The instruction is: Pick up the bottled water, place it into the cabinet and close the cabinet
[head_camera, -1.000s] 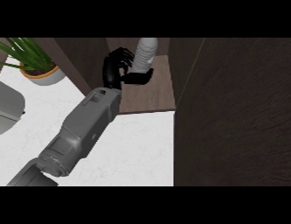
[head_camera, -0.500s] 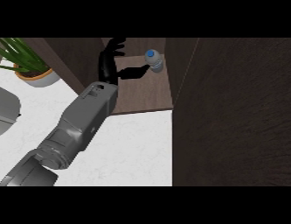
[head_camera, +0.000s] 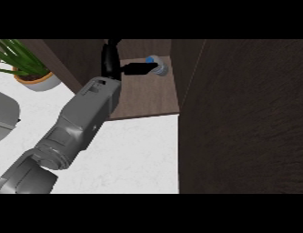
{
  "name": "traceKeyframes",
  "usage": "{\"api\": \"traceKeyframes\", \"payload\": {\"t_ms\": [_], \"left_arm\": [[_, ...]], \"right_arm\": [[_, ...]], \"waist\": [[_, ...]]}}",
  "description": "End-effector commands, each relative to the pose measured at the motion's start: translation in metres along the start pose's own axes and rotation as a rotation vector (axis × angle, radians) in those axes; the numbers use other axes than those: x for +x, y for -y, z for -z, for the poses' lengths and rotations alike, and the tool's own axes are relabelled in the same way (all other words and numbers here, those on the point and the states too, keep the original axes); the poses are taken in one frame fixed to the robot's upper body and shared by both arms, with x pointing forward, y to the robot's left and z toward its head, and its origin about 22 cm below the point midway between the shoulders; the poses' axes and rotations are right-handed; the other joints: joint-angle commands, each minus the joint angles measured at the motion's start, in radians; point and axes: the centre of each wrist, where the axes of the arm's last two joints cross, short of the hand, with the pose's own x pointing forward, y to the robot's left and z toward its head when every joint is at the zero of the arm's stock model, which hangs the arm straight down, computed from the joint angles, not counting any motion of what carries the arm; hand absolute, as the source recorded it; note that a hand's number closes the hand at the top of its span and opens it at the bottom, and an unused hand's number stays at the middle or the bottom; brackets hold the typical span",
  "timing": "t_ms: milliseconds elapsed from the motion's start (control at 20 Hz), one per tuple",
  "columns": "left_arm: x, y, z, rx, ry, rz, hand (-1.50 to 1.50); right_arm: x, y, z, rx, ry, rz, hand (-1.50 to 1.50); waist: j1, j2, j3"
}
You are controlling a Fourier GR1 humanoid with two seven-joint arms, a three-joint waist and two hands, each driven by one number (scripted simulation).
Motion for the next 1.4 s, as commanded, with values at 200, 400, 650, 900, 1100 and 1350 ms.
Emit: {"api": "traceKeyframes", "payload": {"t_ms": [200, 400, 650, 900, 1100, 1350], "left_arm": [[0.015, 0.025, -0.012, -0.108, 0.128, -0.273, -1.50], [0.016, 0.015, -0.003, -0.147, 0.148, -0.318, -1.50], [0.007, 0.023, -0.017, -0.140, 0.145, -0.328, -1.50], [-0.003, 0.022, -0.031, -0.169, 0.123, -0.378, -1.50], [0.002, 0.028, -0.046, -0.225, 0.098, -0.425, -1.50], [-0.015, 0.029, -0.090, -0.323, 0.095, -0.557, -1.50]], "right_arm": [[0.006, 0.001, 0.006, 0.014, 0.028, 0.046, -1.50], [0.022, -0.003, -0.001, -0.014, 0.022, 0.040, -1.50], [0.022, -0.008, 0.008, -0.027, 0.015, 0.036, -1.50], [0.023, -0.013, 0.005, -0.027, 0.004, 0.022, -1.50], [0.024, -0.013, 0.008, -0.042, -0.003, 0.043, -1.50], [0.016, -0.019, 0.013, -0.038, -0.007, 0.044, -1.50]], "waist": [[0.037, -0.009, 0.000], [0.053, -0.023, 0.001], [0.067, -0.026, 0.001], [0.088, -0.042, 0.001], [0.081, -0.042, 0.002], [0.096, -0.042, 0.001]]}}
